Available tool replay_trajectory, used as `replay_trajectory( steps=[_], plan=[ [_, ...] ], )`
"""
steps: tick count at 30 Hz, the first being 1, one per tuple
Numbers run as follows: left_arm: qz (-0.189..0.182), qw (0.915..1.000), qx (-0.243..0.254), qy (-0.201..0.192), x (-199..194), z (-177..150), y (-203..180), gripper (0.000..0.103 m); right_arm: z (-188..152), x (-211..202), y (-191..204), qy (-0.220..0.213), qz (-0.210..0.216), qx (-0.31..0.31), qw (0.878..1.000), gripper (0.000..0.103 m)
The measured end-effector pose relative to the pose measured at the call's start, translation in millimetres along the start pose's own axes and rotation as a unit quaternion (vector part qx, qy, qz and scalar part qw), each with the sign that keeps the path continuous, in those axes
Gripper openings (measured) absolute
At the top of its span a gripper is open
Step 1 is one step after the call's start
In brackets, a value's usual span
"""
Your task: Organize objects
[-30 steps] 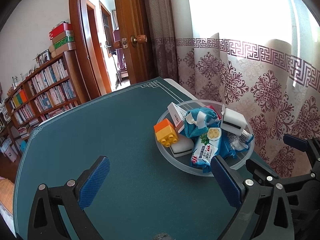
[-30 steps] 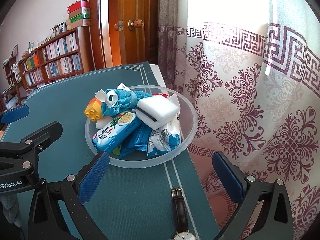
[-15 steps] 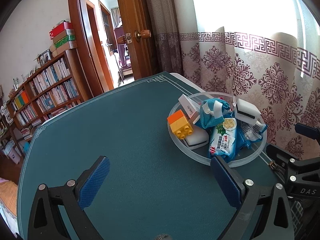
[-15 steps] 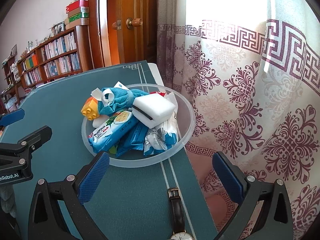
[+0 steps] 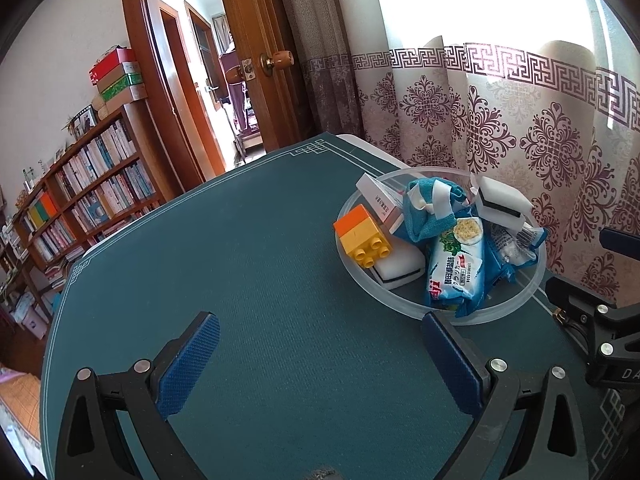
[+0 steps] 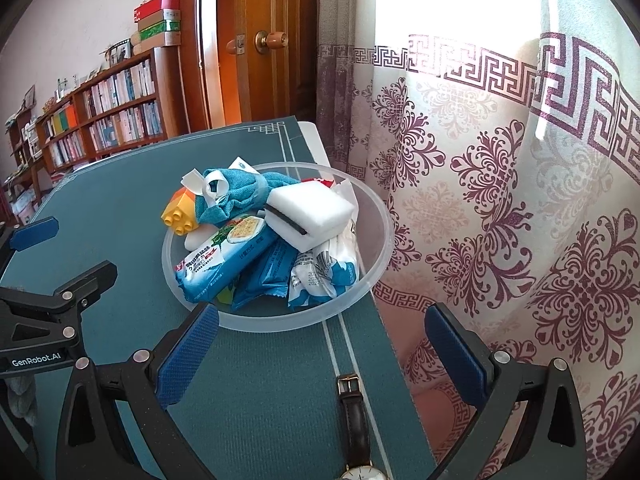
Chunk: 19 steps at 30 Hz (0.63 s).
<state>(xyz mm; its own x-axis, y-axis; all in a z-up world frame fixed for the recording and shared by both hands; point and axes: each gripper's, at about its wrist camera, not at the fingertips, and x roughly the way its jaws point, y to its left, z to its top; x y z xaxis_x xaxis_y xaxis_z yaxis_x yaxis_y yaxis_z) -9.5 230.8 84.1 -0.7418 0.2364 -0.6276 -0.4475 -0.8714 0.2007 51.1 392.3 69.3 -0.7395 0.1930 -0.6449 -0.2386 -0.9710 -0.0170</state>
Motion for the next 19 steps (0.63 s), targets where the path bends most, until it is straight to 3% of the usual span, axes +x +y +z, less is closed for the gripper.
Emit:
replay_trajectory(
  steps=[19],
  plan=[
    [-0.006,0.9999,0.011,-0.010,-3.6,5.3,-4.1,0.103,-2.1,2.3,3.9,0.003,0.002,-0.006,1.000,0.103]
  ],
)
